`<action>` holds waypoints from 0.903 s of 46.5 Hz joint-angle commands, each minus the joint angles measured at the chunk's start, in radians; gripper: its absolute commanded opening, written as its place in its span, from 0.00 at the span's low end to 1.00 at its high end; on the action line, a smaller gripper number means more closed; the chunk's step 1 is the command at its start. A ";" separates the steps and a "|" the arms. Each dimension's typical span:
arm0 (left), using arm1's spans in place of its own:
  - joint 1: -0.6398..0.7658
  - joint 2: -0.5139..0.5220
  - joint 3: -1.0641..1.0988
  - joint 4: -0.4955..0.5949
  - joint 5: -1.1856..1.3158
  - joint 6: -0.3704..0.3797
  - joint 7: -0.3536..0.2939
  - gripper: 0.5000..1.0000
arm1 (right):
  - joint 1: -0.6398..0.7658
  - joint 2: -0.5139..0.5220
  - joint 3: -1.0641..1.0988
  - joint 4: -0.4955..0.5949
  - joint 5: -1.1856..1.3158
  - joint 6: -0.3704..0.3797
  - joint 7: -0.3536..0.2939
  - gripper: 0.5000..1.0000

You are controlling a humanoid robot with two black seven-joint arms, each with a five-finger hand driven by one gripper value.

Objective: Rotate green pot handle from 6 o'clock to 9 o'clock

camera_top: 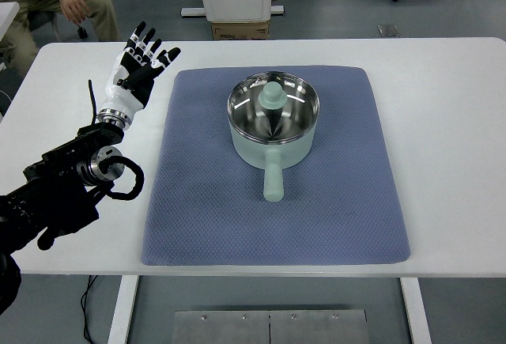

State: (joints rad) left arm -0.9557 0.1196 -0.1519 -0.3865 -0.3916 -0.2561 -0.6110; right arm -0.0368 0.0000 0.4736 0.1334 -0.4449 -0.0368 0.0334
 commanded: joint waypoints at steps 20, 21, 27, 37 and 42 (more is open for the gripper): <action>0.002 0.000 -0.001 0.000 -0.001 0.000 0.000 1.00 | 0.000 0.000 -0.001 0.000 0.000 0.000 0.000 1.00; 0.002 0.000 -0.001 0.000 -0.001 0.000 0.000 1.00 | 0.000 0.000 0.000 0.000 0.000 0.000 0.000 1.00; 0.002 0.000 -0.001 0.000 -0.001 0.000 0.000 1.00 | 0.000 0.000 -0.001 0.000 0.000 0.000 0.000 1.00; 0.002 0.000 -0.001 0.000 -0.001 0.000 0.000 1.00 | 0.000 0.000 -0.001 0.000 0.000 0.000 0.000 1.00; 0.002 0.000 -0.001 0.000 -0.001 0.000 0.000 1.00 | 0.000 0.000 0.000 0.000 0.000 0.000 -0.001 1.00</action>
State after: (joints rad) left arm -0.9541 0.1196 -0.1535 -0.3866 -0.3927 -0.2562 -0.6106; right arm -0.0368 0.0000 0.4731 0.1335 -0.4449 -0.0368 0.0338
